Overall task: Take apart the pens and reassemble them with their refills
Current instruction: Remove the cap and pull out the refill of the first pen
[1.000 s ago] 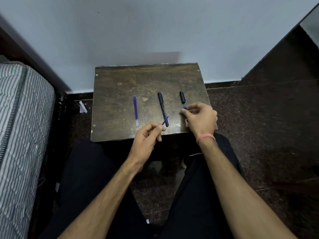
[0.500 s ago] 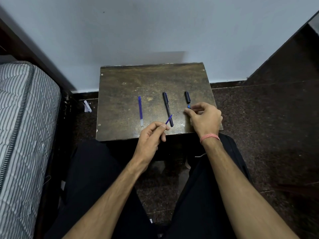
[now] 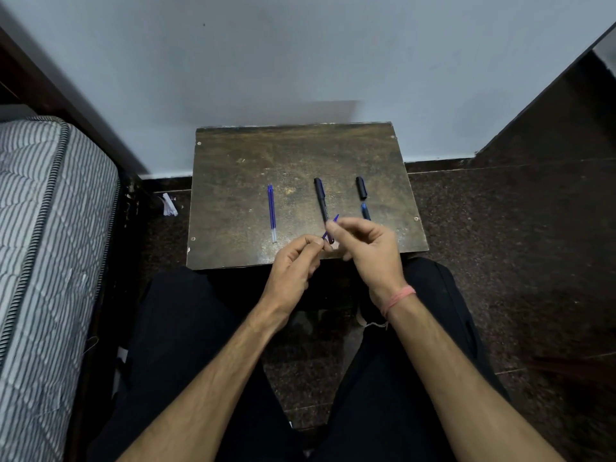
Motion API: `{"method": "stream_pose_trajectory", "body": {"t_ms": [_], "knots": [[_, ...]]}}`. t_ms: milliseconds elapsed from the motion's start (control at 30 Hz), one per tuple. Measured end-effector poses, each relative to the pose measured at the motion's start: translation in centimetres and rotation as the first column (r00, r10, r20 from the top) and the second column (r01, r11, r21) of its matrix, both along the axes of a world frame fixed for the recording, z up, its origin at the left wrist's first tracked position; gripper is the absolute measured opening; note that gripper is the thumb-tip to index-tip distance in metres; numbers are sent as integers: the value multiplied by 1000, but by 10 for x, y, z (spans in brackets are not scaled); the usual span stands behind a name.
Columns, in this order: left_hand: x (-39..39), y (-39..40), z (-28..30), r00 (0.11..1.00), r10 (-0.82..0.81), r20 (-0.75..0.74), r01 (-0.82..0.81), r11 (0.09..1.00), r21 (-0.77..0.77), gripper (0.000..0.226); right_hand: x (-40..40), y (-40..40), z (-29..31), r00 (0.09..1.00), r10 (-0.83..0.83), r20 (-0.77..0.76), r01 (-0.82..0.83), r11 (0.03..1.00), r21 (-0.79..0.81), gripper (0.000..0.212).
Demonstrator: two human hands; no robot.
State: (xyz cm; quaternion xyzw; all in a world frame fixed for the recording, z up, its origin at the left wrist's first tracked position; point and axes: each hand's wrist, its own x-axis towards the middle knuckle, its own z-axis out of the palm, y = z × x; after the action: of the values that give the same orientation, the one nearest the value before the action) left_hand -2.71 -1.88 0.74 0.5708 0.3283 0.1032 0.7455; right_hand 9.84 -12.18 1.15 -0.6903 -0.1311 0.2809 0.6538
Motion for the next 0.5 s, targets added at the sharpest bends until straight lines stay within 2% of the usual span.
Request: {"method": "stream_pose_trajectory", "body": {"t_ms": [100,267,400,500], "knots": [[-3,-1,0,1000,-21,8,21,1000,3,37,10,-2,0,996,-69,-50,71,997,31,13],[-2,-1,-1,1000,22,-3,-22,1000,-16,46,-2,-1,0,979,200,-24,-201,979,-36,10],[0,-1,-4,1000,-5,-2,5,1000,-6,42,8,-1,1,992,87,-91,-84,996,37,18],[0,-2,-4,1000,-5,0,5,1000,-3,44,7,-4,2,984,157,-79,-156,988,20,16]]}}
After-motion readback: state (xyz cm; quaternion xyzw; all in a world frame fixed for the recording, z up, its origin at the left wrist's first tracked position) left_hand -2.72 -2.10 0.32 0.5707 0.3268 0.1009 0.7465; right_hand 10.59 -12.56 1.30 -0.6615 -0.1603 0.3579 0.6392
